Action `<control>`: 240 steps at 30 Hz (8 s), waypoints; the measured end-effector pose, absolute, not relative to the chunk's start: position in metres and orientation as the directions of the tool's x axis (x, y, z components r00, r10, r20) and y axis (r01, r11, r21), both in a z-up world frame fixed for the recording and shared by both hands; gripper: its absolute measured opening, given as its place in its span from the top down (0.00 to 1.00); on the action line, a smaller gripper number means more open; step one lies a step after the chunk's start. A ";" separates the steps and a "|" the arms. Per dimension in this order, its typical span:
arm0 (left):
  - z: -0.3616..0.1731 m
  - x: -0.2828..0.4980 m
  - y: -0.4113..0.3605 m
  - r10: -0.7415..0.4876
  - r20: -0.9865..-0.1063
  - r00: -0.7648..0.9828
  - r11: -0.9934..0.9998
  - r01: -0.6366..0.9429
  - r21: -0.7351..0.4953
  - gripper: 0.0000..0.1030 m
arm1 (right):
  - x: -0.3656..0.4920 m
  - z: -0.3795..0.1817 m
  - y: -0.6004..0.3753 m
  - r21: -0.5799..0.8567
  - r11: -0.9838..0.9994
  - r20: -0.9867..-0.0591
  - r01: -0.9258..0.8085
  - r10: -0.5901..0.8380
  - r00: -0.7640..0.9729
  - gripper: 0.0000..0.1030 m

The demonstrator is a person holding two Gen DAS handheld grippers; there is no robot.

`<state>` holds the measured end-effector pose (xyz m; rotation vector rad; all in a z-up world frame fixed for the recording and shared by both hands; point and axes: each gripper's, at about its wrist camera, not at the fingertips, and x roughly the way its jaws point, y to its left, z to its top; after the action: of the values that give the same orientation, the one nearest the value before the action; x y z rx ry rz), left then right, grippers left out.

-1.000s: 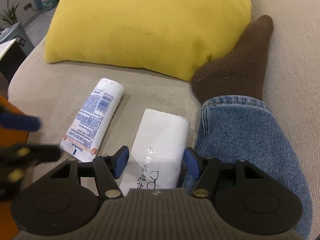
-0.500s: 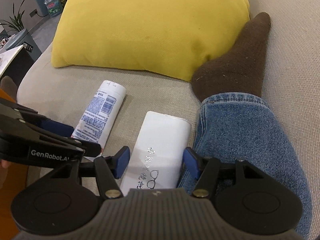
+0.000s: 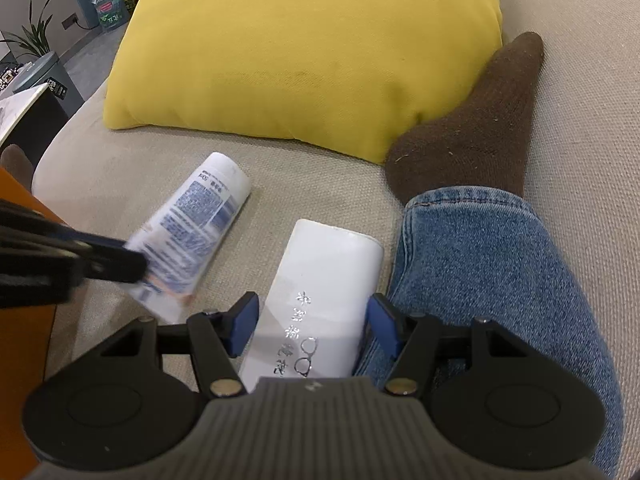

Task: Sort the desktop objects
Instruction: 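Lift the Vaseline tube and white glasses box and carry both over the orange box, then lower the tube into the box and open left tool while right tool lowers the white box, then set the white glasses box upright in the box and open right tool, then withdraw both tools from the orange box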

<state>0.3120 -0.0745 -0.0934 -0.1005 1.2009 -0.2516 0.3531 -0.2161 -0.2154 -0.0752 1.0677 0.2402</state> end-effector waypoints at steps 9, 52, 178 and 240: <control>-0.045 0.291 -0.089 -0.185 -0.899 0.396 0.958 0.276 -0.076 0.94 | 0.353 -0.214 -0.219 0.080 0.972 -0.872 -0.222 0.176 0.456 0.39; -0.062 0.252 -0.089 -0.077 -0.909 0.410 0.955 0.292 0.051 0.82 | 0.324 -0.220 -0.180 0.065 0.942 -0.917 -0.330 0.187 0.353 0.34; -0.046 0.030 0.186 -0.146 -0.780 0.608 0.945 -0.149 -0.292 0.82 | 0.143 -0.188 0.127 0.256 -0.304 -0.967 -0.918 -0.088 -0.240 0.40; -0.035 -0.013 0.077 0.178 -0.704 0.688 0.966 -0.258 -0.008 0.27 | 0.099 -0.143 -0.020 0.077 0.772 -0.769 -0.631 0.449 0.455 0.08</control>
<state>-0.0131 0.0770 -0.0349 -0.1091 0.7753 0.2440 0.0991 -0.0199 -0.1431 -0.2323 0.8719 0.6729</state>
